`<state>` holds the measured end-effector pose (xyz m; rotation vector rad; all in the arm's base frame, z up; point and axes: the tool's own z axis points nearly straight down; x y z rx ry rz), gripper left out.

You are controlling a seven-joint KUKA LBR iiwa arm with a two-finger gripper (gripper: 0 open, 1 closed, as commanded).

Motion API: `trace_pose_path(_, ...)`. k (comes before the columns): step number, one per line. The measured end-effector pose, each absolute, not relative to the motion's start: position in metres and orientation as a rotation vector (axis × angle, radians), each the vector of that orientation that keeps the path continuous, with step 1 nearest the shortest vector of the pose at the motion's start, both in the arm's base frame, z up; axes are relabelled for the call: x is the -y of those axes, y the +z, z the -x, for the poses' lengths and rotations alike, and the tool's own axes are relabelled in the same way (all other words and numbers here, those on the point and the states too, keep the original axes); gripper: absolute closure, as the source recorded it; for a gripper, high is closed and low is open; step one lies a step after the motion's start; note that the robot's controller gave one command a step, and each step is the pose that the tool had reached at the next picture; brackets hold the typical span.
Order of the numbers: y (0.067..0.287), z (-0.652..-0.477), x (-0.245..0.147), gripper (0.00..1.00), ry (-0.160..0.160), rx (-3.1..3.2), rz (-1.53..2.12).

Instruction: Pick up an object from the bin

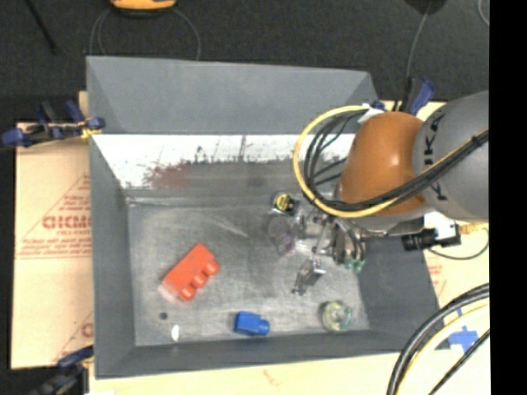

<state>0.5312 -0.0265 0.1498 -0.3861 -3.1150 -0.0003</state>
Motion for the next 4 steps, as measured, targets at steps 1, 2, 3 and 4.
trace_pose_path(1,0.111,-0.549,0.044,0.00,-0.002,3.126,0.373)
trace_pose_path(2,0.091,-0.583,0.026,0.00,0.002,3.146,0.103)
trace_pose_path(3,0.074,-0.626,0.013,0.00,0.004,3.146,-0.119)
trace_pose_path(4,0.077,-0.628,0.013,1.00,0.002,3.155,-0.117)
